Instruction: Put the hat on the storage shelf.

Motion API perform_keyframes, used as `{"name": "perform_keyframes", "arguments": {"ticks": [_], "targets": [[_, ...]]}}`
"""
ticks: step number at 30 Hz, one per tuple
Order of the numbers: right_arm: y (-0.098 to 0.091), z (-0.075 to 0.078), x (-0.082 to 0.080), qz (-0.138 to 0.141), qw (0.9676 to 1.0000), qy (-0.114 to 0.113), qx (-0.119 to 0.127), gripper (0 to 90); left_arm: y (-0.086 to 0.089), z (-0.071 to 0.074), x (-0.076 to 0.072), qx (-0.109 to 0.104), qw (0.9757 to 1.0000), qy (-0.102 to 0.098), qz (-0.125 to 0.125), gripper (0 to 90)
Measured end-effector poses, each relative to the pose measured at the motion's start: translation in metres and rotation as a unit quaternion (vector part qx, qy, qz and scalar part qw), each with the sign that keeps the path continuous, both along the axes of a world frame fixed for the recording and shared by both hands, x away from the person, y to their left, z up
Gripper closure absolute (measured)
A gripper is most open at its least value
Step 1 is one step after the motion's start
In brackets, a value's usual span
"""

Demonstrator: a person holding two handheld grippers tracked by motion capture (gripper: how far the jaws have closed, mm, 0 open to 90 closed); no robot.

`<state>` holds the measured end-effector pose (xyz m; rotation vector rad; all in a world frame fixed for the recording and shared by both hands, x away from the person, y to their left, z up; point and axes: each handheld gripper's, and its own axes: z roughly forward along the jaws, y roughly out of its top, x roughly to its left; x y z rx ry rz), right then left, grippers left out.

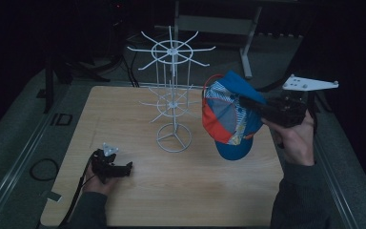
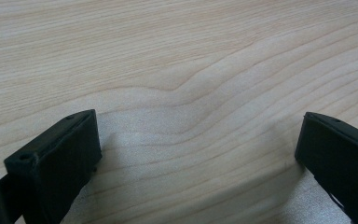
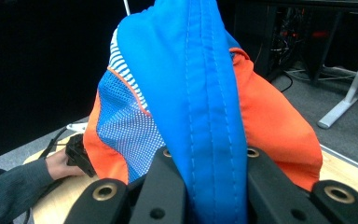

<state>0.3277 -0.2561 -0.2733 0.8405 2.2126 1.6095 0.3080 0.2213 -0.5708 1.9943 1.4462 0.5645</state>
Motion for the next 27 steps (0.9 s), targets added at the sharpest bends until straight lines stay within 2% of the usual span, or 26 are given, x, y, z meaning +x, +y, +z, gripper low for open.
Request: {"name": "perform_keyframes", "arguments": {"ticks": [11, 27], "targets": [[0.001, 0.005, -0.001, -0.003, 1.0, -0.007, 0.006, 87.4, 0.0, 0.0, 0.0, 0.0, 1.0, 0.0, 0.0, 0.2], [-0.003, 0.013, -0.006, -0.008, 0.9994, -0.017, 0.028, 87.4, 0.0, 0.0, 0.0, 0.0, 1.0, 0.0, 0.0, 0.2]]}}
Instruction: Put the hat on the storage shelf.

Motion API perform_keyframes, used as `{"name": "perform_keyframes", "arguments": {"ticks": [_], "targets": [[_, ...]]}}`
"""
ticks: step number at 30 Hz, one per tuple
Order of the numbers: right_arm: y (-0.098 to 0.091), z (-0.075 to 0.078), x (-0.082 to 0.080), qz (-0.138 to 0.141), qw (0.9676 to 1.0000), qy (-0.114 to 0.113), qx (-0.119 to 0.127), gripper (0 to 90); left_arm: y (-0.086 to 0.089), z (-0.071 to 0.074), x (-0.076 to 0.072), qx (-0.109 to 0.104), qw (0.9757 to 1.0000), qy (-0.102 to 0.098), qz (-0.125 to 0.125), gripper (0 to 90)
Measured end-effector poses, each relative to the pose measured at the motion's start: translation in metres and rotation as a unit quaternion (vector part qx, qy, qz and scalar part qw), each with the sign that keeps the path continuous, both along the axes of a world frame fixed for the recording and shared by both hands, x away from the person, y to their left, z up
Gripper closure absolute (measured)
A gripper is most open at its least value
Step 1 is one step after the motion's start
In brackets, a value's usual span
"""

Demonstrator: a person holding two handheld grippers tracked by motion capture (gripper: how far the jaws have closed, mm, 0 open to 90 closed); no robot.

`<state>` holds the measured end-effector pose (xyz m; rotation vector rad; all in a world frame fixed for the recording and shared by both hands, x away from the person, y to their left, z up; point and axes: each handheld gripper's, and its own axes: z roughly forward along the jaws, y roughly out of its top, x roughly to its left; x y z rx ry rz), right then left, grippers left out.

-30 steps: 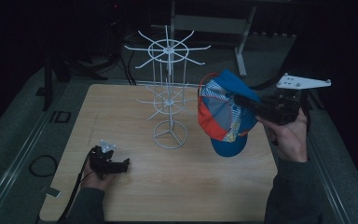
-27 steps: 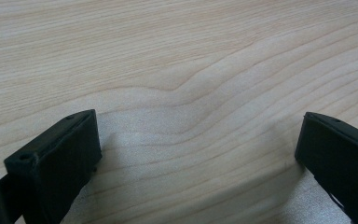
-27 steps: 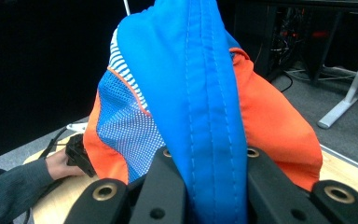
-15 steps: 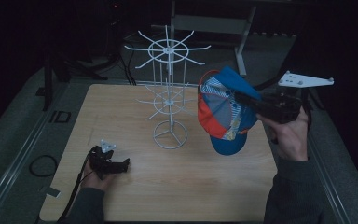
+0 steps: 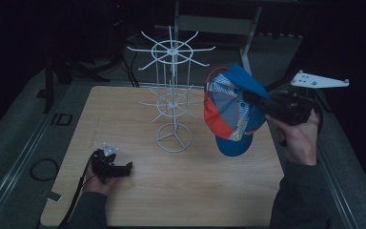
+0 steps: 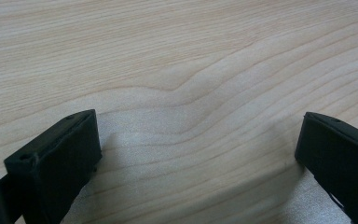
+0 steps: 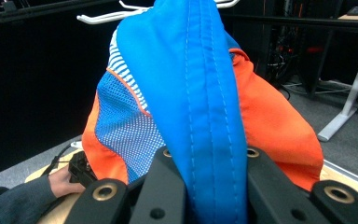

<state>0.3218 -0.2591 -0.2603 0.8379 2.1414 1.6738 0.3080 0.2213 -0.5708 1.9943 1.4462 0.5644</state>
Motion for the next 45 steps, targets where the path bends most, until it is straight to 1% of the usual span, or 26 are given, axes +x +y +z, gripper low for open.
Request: {"name": "perform_keyframes", "arguments": {"ticks": [10, 22, 27, 35, 40, 44, 45], "targets": [[-0.002, 0.006, -0.003, 0.0, 0.9999, -0.008, 0.008, 87.4, 0.0, 0.0, 0.0, 0.0, 1.0, 0.0, 0.0, 0.2], [-0.002, 0.013, -0.006, 0.01, 0.9995, -0.017, 0.024, 87.4, 0.0, 0.0, 0.0, 0.0, 1.0, 0.0, 0.0, 0.2], [0.0, 0.015, -0.006, 0.012, 0.9992, -0.023, 0.032, 87.4, 0.0, 0.0, 0.0, 0.0, 1.0, 0.0, 0.0, 0.2], [0.007, 0.019, -0.005, 0.021, 0.9983, -0.031, 0.045, 87.4, 0.0, 0.0, 0.0, 0.0, 1.0, 0.0, 0.0, 0.2], [0.013, 0.017, 0.0, 0.028, 0.9981, -0.027, 0.048, 87.4, 0.0, 0.0, 0.0, 0.0, 1.0, 0.0, 0.0, 0.2], [0.022, 0.009, 0.004, 0.035, 0.9985, -0.019, 0.039, 87.4, 0.0, 0.0, 0.0, 0.0, 1.0, 0.0, 0.0, 0.2], [0.024, 0.007, 0.006, 0.037, 0.9984, -0.016, 0.04, 87.3, 0.0, 0.0, 0.0, 0.0, 1.0, 0.0, 0.0, 0.2]]}}
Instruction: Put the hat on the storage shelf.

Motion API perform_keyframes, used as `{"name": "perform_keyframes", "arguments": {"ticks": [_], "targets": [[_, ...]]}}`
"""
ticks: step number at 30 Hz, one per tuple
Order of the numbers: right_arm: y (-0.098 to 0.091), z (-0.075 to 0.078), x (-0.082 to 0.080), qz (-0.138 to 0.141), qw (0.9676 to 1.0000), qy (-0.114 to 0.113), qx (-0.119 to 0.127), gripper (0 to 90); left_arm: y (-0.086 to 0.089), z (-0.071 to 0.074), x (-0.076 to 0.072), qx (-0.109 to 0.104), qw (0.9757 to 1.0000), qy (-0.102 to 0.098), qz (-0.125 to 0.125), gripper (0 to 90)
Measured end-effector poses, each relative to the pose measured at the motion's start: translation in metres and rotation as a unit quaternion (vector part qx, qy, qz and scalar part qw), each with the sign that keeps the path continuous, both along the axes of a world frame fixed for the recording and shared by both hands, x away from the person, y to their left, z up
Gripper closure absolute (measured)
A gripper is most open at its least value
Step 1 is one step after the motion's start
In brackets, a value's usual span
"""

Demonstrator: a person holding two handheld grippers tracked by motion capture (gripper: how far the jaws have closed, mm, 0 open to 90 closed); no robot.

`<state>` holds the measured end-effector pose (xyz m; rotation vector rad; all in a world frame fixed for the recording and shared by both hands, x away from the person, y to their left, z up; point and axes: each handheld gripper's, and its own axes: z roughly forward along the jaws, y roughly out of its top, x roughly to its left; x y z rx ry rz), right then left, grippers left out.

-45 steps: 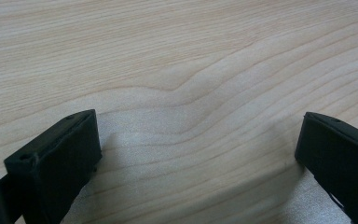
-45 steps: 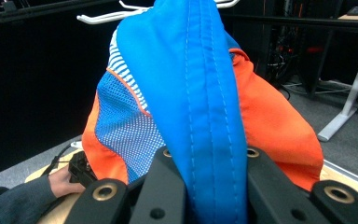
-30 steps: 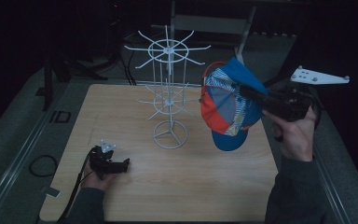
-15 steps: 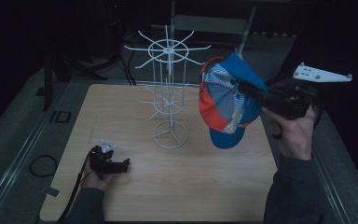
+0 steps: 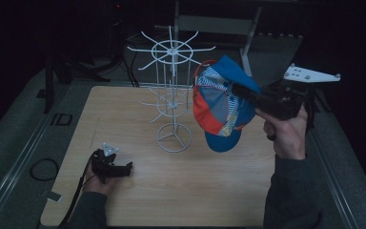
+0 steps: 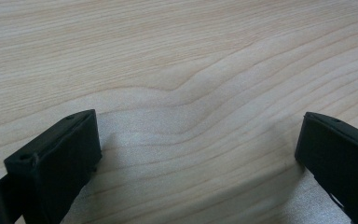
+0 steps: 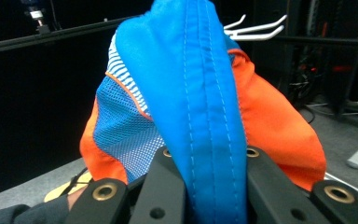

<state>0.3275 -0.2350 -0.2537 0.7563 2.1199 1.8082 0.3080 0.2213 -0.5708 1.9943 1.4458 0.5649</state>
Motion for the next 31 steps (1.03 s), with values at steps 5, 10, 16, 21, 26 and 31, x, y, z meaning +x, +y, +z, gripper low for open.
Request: {"name": "perform_keyframes", "arguments": {"ticks": [5, 10, 16, 21, 26, 31], "targets": [[0.014, -0.015, 0.011, 0.005, 0.9998, 0.017, -0.01, 86.9, 0.0, 0.0, 0.0, 0.0, 1.0, 0.001, 0.0, 0.2], [0.025, -0.026, 0.02, 0.0, 0.999, 0.031, -0.033, 84.4, 0.0, 0.0, 0.0, 0.0, 1.0, 0.0, 0.0, 0.2], [0.033, -0.032, 0.024, -0.024, 0.9971, 0.038, -0.061, 67.5, 0.0, 0.0, 0.0, 0.0, 1.0, 0.0, 0.0, 0.2], [0.035, -0.035, 0.023, -0.033, 0.995, 0.045, -0.083, 42.4, 0.0, 0.0, 0.0, 0.0, 1.0, 0.001, 0.0, 0.2], [0.034, -0.037, 0.024, -0.055, 0.9928, 0.049, -0.095, 25.3, 0.0, 0.0, 0.0, 0.0, 1.0, 0.001, 0.0, 0.2], [0.029, -0.039, 0.024, -0.068, 0.9917, 0.054, -0.094, 17.1, 0.0, 0.0, 0.0, 0.001, 1.0, 0.001, -0.001, 0.2]]}}
